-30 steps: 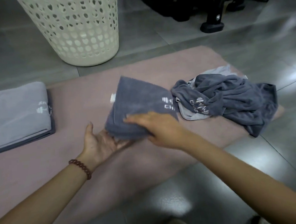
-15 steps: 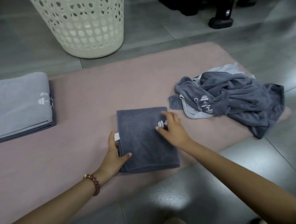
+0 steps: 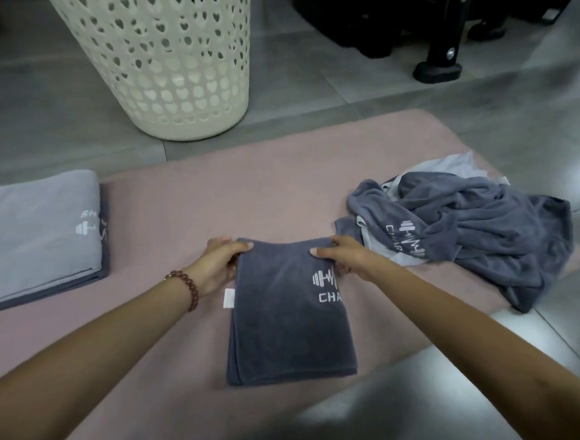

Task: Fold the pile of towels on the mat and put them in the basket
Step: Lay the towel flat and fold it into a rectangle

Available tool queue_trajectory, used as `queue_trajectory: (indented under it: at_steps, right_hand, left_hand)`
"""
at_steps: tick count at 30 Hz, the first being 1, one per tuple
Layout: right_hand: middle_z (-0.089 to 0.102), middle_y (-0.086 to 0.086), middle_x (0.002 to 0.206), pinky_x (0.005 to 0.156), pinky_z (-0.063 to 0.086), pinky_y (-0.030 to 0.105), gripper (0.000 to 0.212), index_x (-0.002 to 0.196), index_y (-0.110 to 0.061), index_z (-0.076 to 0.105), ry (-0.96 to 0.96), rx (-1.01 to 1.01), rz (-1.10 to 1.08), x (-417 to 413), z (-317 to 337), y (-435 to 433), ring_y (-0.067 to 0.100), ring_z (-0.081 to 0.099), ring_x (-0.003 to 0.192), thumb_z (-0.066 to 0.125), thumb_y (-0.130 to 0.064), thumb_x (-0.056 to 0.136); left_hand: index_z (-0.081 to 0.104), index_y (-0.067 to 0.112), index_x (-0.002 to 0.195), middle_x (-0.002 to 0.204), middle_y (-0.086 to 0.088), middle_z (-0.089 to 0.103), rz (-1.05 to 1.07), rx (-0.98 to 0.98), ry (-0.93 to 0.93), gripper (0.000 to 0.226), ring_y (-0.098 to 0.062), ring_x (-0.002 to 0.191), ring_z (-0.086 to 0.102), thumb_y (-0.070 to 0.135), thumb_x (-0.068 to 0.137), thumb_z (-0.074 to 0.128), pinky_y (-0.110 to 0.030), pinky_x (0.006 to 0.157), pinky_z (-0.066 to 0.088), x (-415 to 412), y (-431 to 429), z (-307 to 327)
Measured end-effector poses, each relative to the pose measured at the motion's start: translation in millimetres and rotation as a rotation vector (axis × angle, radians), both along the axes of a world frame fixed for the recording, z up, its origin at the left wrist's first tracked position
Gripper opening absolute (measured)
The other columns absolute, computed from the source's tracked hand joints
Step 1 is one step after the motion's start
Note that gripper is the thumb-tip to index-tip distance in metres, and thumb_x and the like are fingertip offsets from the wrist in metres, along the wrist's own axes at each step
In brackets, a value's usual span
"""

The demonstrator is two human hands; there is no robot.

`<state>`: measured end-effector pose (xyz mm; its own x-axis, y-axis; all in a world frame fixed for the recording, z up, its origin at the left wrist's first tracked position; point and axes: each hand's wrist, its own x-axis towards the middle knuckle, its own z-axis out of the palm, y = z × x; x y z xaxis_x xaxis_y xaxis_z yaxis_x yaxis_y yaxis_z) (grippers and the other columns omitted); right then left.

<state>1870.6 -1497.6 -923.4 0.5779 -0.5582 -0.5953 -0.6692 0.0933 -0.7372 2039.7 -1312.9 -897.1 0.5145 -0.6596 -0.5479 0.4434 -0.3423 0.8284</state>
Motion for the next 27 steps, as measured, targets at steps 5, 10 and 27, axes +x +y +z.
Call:
queue_trajectory:
  at_steps: [5,10,27]
  right_hand:
    - [0.058,0.012,0.099,0.079,0.046,0.033,0.045,0.119,-0.028,0.043,-0.039,-0.474,0.477,-5,29,1,0.023,0.057,0.090,0.068,-0.022,0.083]
    - [0.055,-0.007,0.073,0.066,0.043,0.030,0.015,0.094,-0.021,0.053,-0.080,-0.552,0.567,-9,76,10,0.013,0.049,0.062,0.064,-0.016,0.086]
    - [0.061,0.007,0.074,0.052,0.055,0.027,0.029,0.079,-0.025,0.048,-0.586,-0.487,0.273,218,209,122,0.018,0.064,0.057,0.060,0.000,0.086]
  left_hand:
    - [0.050,0.020,0.109,0.093,-0.002,0.057,-0.508,0.045,-0.457,0.031,-0.005,0.075,0.055,0.004,0.086,0.064,-0.012,0.062,0.044,22,-1,9]
    - [0.058,0.010,0.089,0.082,0.017,0.061,-0.569,-0.143,-0.609,0.016,0.005,0.074,0.052,0.010,0.078,0.070,-0.009,0.069,0.041,32,39,32]
    - [0.063,0.021,0.089,0.081,0.013,0.064,0.050,-0.030,-1.354,0.040,0.000,0.079,0.059,-0.010,0.066,0.075,-0.006,0.071,0.041,209,162,189]
